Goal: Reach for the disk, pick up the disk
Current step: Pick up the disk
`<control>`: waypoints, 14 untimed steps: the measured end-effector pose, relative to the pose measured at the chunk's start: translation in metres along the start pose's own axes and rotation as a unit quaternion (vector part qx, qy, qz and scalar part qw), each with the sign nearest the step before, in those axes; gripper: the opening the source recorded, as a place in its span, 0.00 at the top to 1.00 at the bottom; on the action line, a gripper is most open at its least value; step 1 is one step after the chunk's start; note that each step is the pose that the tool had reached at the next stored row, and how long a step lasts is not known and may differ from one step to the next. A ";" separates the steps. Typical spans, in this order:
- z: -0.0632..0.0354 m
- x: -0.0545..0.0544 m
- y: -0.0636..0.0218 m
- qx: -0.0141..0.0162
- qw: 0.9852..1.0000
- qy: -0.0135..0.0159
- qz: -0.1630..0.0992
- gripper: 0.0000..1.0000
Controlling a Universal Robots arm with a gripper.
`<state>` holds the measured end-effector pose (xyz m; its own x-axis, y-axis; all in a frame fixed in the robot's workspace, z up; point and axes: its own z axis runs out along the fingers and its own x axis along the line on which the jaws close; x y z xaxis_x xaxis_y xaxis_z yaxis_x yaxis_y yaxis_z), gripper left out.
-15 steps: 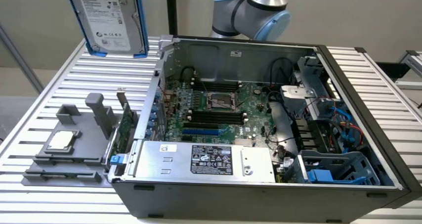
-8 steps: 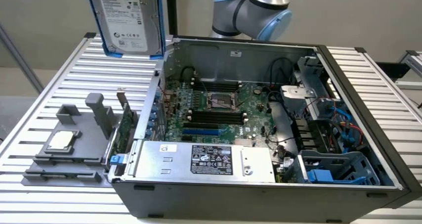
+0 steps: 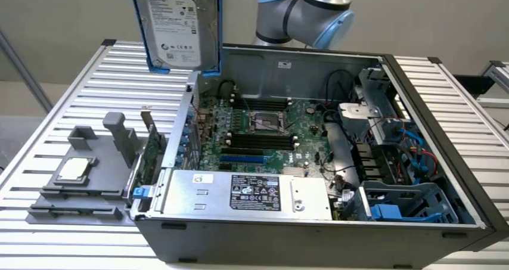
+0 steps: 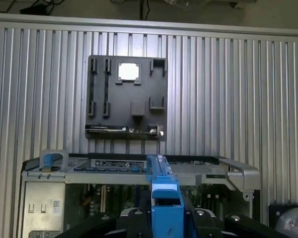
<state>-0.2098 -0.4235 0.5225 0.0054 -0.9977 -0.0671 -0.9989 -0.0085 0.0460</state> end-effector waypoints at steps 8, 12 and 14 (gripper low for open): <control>-0.0025 0.010 -0.0408 0.000 1.000 0.000 0.000 0.67; -0.0036 0.015 -0.0588 0.000 1.000 0.000 0.000 0.67; -0.0041 0.018 -0.0679 0.000 1.000 0.000 0.000 0.67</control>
<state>-0.1417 -0.4412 0.5222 0.0055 -0.9977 -0.0670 -0.9989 -0.0086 0.0460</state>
